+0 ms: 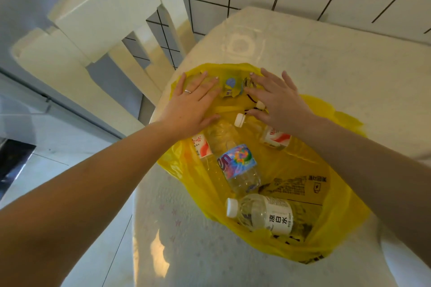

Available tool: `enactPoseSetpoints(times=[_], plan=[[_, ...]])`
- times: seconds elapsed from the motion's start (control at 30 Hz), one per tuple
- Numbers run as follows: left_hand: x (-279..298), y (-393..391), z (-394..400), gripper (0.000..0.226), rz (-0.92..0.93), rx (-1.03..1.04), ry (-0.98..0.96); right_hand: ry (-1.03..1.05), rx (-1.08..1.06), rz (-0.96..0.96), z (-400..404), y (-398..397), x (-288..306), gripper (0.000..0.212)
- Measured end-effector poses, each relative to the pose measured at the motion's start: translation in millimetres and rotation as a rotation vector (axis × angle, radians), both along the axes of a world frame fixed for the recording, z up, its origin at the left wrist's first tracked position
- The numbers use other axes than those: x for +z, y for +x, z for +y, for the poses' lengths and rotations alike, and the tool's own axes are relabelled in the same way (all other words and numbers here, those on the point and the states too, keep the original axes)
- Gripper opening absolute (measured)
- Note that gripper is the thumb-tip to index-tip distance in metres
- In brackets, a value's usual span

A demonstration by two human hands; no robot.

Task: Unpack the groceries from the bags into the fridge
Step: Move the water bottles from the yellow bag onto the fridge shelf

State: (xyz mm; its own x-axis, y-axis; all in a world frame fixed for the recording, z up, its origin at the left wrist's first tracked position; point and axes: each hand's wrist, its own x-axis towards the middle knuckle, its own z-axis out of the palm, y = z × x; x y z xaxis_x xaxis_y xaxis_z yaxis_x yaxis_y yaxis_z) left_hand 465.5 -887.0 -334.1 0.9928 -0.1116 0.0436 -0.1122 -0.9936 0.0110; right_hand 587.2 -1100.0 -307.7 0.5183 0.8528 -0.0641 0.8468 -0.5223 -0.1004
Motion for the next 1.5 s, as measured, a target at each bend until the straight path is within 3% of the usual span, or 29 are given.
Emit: enactPoseSetpoints(times=[0.1,0.2,0.4,0.8,0.97,1.17,1.3,1.5], plan=[[1,-14,-3,0.051,-0.056,-0.235,-0.057,0.069,0.077,-0.006,-15,-11,4,0.050],[-2,-26,-3,0.051,0.021,-0.393,-0.143,0.022,0.135,0.052,-30,-24,-1,0.049],[2,-24,-9,0.060,0.243,-0.287,-0.095,-0.163,0.018,0.076,-36,-41,-3,0.067],[-4,-45,-35,0.064,0.195,-0.241,-0.164,-0.193,-0.044,0.077,-45,-56,0,0.070],[-4,-36,-38,0.064,0.202,-0.378,-0.163,-0.187,-0.050,0.082,-51,-58,-1,0.072],[13,-6,-18,0.065,0.399,-0.310,-0.013,-0.233,-0.123,0.083,-51,-57,-3,0.076],[14,1,-19,0.063,0.489,-0.300,-0.058,-0.222,-0.142,0.070,-51,-59,-2,0.074],[14,14,-21,0.048,0.438,-0.322,-0.061,-0.218,-0.141,0.067,-51,-58,-6,0.074]])
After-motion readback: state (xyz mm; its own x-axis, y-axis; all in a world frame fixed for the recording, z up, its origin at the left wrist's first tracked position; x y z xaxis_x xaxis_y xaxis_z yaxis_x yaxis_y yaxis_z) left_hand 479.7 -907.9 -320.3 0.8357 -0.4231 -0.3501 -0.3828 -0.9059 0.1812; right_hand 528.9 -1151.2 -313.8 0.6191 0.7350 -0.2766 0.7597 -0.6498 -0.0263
